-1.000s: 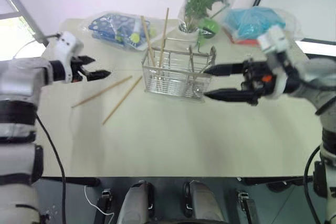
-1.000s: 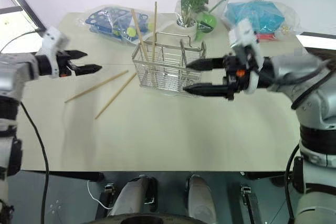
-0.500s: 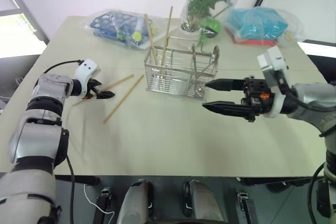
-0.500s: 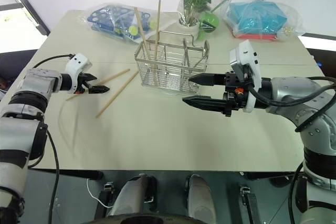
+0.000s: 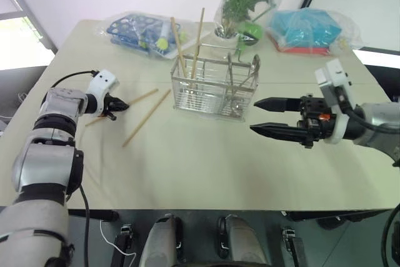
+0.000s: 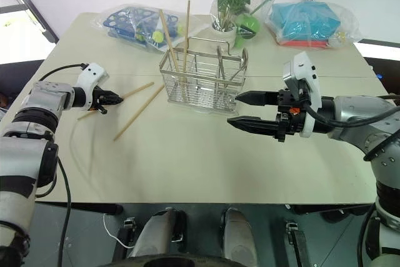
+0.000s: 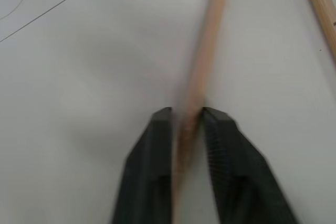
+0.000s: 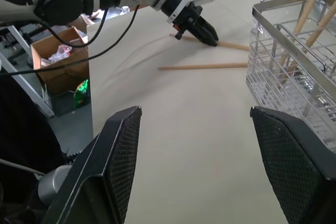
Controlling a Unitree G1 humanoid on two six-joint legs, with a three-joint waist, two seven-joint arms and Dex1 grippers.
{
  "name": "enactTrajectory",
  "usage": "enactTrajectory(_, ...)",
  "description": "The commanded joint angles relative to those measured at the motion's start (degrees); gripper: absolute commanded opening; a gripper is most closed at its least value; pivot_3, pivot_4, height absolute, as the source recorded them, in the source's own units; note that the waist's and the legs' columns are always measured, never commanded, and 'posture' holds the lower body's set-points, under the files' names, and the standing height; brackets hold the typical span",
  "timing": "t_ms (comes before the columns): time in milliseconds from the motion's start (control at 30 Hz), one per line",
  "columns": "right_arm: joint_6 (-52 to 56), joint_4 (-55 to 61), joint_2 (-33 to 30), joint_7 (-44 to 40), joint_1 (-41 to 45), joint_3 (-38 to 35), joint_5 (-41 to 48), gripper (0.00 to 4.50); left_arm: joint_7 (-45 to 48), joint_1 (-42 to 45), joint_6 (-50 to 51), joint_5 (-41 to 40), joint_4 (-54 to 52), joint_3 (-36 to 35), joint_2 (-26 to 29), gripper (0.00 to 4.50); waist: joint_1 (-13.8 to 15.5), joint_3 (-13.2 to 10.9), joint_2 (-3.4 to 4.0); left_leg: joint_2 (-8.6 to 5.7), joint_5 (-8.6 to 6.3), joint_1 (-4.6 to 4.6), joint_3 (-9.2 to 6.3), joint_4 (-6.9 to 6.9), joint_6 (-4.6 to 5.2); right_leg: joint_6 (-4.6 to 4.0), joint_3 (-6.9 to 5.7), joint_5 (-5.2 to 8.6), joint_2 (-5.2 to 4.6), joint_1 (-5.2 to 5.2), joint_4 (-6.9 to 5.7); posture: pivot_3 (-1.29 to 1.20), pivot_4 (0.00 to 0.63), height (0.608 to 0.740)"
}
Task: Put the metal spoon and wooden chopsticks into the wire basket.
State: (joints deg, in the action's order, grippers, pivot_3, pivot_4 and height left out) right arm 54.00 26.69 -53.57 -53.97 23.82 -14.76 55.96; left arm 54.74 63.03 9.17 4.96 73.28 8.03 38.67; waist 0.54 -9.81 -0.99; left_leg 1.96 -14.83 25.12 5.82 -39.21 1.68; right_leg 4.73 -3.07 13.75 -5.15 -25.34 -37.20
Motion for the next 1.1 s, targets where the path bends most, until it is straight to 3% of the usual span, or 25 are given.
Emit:
enactTrajectory(33, -1.96, -0.50, -0.59, -0.39, 1.38, -0.87, -0.37, 3.40, -1.03, 0.09, 0.28, 1.23, 0.94, -0.87, 0.55, 0.07, 0.01, 0.00, 0.00, 0.00, 0.00, 0.00, -0.01, 0.00, 0.00, 0.00, 0.00, 0.00, 0.01, 0.00, 0.00, 0.00, 0.150, 0.720)
enactTrajectory(200, -3.32, -1.75, -0.23, -0.22, 1.74, 0.05, -1.93, 3.40, -2.24, 0.74, -0.04, -0.66, 0.10, -3.57, 0.56, 0.07, 0.04, 0.00, -0.01, 0.00, 0.00, 0.00, 0.00, 0.00, 0.00, 0.00, 0.00, 0.00, 0.01, 0.00, 0.00, 0.00, 0.150, 0.720)
enactTrajectory(400, -4.91, -2.73, -0.47, -0.31, 1.42, 0.49, -4.23, 3.40, -12.98, 3.23, -1.77, -11.17, -4.37, -17.24, 0.00, 0.07, 0.20, -0.03, -0.05, 0.00, 0.00, 0.10, -0.05, -0.03, 0.00, 0.02, -0.03, -0.01, -0.02, -0.03, 0.00, 0.00, 0.150, 0.720)
enactTrajectory(500, -5.08, -3.23, -0.81, -0.39, 1.50, 0.00, -4.44, 3.40, -17.41, 4.18, -1.68, -19.52, -13.27, -26.12, -1.57, 0.07, 0.24, -0.07, -0.12, -0.04, 0.00, 0.20, -0.13, -0.11, 0.00, 0.07, -0.14, -0.04, -0.07, -0.03, 0.01, 0.00, 0.150, 0.720)
enactTrajectory(633, -4.41, -3.77, -1.34, -0.83, 1.90, -1.78, -2.95, 3.40, -22.36, 3.87, 7.97, -29.91, -34.16, -32.16, -6.84, 0.07, 0.22, -0.08, -0.14, -0.17, 0.01, 0.24, -0.16, -0.16, 0.00, 0.15, -0.18, -0.08, -0.23, 0.01, 0.04, 0.00, 0.150, 0.720)
enactTrajectory(733, -3.80, -5.39, -1.44, -0.25, 3.25, -3.18, -1.71, 3.40, -25.80, 4.67, 15.22, -36.58, -48.57, -32.41, -11.83, 0.07, 0.17, -0.08, -0.14, -0.22, 0.00, 0.23, -0.14, -0.25, 0.00, 0.23, -0.18, -0.13, -0.29, 0.10, 0.06, 0.00, 0.150, 0.720)
enactTrajectory(833, -3.89, -6.22, -1.40, 0.16, 3.62, -3.68, -1.85, 3.40, -28.05, 5.99, 18.88, -40.27, -56.53, -30.34, -17.03, 0.07, 0.21, -0.08, -0.14, -0.21, 0.00, 0.20, -0.15, -0.34, 0.01, 0.27, -0.18, -0.14, -0.26, 0.18, 0.06, 0.00, 0.150, 0.720)
enactTrajectory(1100, -3.18, -4.09, 0.34, 3.41, 2.67, -4.78, -0.25, 3.40, -29.46, 3.82, 15.55, -39.13, -57.30, -25.64, -25.73, 0.07, 0.15, -0.07, -0.12, -0.15, 0.00, 0.13, -0.14, -0.36, 0.00, 0.28, -0.17, -0.15, -0.12, 0.23, 0.07, 0.00, 0.150, 0.720)
